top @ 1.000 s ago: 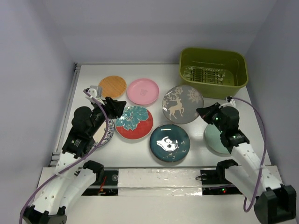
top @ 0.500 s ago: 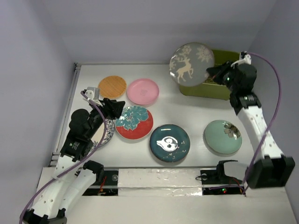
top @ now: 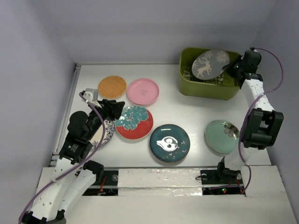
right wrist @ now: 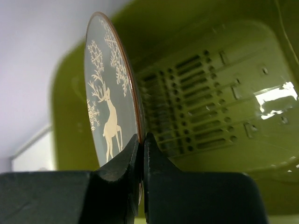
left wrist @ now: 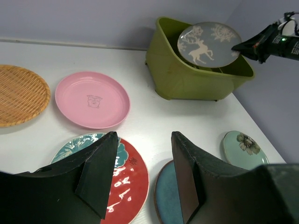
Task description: Place the plates into the plastic bin on the countertop
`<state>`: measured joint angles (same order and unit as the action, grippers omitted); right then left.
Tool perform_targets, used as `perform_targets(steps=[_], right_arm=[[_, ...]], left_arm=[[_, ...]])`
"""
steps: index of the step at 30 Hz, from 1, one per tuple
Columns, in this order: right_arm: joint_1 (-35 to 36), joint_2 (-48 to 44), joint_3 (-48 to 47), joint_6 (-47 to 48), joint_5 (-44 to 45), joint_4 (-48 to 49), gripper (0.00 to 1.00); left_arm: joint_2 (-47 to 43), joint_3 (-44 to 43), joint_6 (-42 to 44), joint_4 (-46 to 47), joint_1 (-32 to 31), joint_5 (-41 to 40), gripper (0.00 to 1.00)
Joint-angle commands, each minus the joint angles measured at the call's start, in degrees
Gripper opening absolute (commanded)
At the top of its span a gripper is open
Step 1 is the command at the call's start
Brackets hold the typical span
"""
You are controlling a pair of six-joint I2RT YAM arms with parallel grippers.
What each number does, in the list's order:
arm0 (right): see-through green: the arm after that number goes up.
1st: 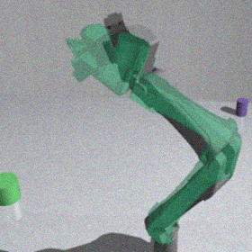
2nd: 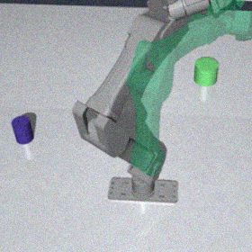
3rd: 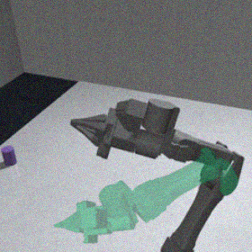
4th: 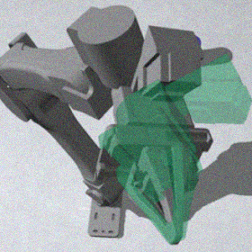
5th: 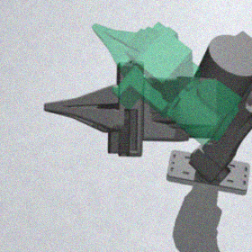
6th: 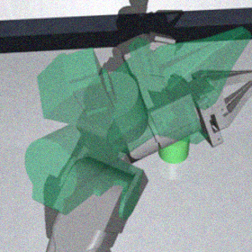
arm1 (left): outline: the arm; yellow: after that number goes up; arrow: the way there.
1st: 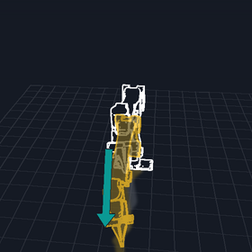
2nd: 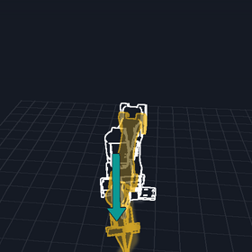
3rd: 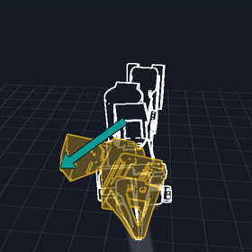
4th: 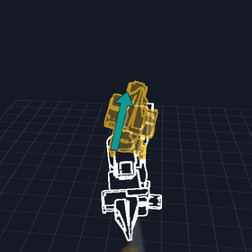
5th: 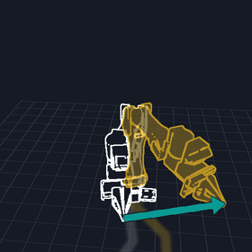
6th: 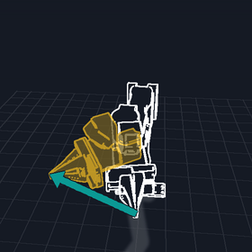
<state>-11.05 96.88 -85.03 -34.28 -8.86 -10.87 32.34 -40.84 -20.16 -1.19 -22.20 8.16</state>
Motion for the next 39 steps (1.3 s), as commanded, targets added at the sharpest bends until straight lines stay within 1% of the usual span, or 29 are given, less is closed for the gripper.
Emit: perform_targets(steps=[1, 6, 11, 12, 14, 15, 17, 18, 19, 20, 21, 23, 24, 26, 27, 28, 29, 30, 31, 32, 33, 35, 36, 38, 39], right_arm=[[0.0, 1.2, -6.1, 0.9, -3.2, 3.2, 0.0], [0.0, 7.2, -8.4, 3.3, -3.3, 0.3, 0.0], [0.0, 11.4, -10.6, 6.0, 1.3, -3.4, 0.0], [0.0, 11.8, -10.9, 6.2, 2.0, -3.9, 0.03], [0.0, 13.1, -11.4, 6.8, 4.8, -5.7, 0.13], [0.0, 13.3, -11.6, 6.9, 5.6, -6.2, 0.28], [0.0, 13.7, -11.5, 7.0, 7.1, -6.9, 0.44], [0.0, 13.4, -11.4, 7.0, 7.3, -6.8, 0.59], [0.0, 13.0, -10.6, 6.9, 7.3, -6.5, 0.64], [0.0, 12.3, -10.1, 6.6, 7.3, -5.4, 0.67], [0.0, 11.5, -9.6, 6.2, 7.5, -4.8, 0.73], [0.0, 8.0, -7.9, 5.9, 8.2, -2.8, 0.78], [0.0, 6.4, -7.1, 5.8, 8.1, -1.7, 0.83], [0.0, 0.8, -3.7, 5.5, 7.0, 1.3, 0.84], [0.0, -1.3, -2.2, 5.1, 6.5, 2.1, 0.84], [1.4, -3.5, -0.4, 4.8, 6.0, 2.9, 0.81], [2.4, -8.6, 4.7, 4.7, 4.7, 5.4, 0.73], [3.7, -11.2, 7.9, 4.5, 3.9, 7.3, 0.47], [5.3, -13.7, 11.0, 4.3, 3.2, 8.8, 0.3], [9.5, -17.9, 13.9, 3.9, 2.5, 10.2, 0.16], [12.0, -19.5, 19.3, 3.1, 1.6, 12.7, 0.0], [17.6, -21.5, 23.8, 2.4, -1.3, 16.6, 0.0], [23.4, -21.3, 25.6, 1.7, -2.9, 18.1, 0.0], [28.9, -19.4, 27.7, 2.0, -7.3, 19.5, 0.0], [33.2, -16.4, 27.8, 2.4, -8.6, 19.7, 0.0]], left_arm=[[-0.8, -0.2, 0.7, 1.3, -0.4, -0.5, 0.46], [-0.5, -0.1, 0.7, 1.4, -0.4, -0.5, 0.46], [-0.5, -0.1, 0.7, 1.4, -0.4, -0.4, 0.46], [-0.4, -0.1, 0.7, 1.4, -0.4, -0.5, 0.46], [-0.7, -0.1, 0.7, 1.5, -0.4, -0.4, 0.46], [-0.7, -0.1, 0.6, 1.5, -0.4, -0.4, 0.46], [-0.8, -0.1, 0.6, 1.5, -0.4, -0.3, 0.46], [-0.8, -0.1, 0.6, 1.5, -0.4, -0.2, 0.46], [-0.9, 0.0, 0.7, 1.5, -0.4, -0.2, 0.46], [-1.0, 0.0, 0.6, 1.5, -0.4, -0.2, 0.46], [-1.0, 0.0, 0.7, 1.5, -0.4, -0.2, 0.46], [-1.0, 0.0, 0.6, 1.5, -0.4, -0.2, 0.46], [-1.0, 0.0, 0.6, 1.4, -0.4, -0.2, 0.46], [-1.1, 0.0, 0.5, 1.4, -0.4, -0.2, 0.46], [-1.1, -0.1, 0.5, 1.5, -0.4, -0.1, 0.46], [-1.1, -0.1, 0.5, 1.5, -0.4, -0.1, 0.46], [-1.3, -0.1, 0.5, 1.5, -0.4, 0.0, 0.46], [-1.3, -0.1, 0.6, 1.5, -0.4, -0.1, 0.46], [-1.4, -0.1, 0.6, 1.4, -0.4, -0.2, 0.46], [-1.5, -0.1, 0.6, 1.5, -0.4, -0.3, 0.46], [-1.5, -0.2, 0.6, 1.4, -0.4, -0.3, 0.46], [-1.3, -0.2, 0.6, 1.4, -0.4, -0.2, 0.46], [-1.2, -0.3, 0.6, 1.5, -0.4, -0.2, 0.46], [-1.0, -0.3, 0.6, 1.5, -0.4, -0.2, 0.46], [-1.1, -0.2, 0.7, 1.5, -0.4, -0.2, 0.46]])
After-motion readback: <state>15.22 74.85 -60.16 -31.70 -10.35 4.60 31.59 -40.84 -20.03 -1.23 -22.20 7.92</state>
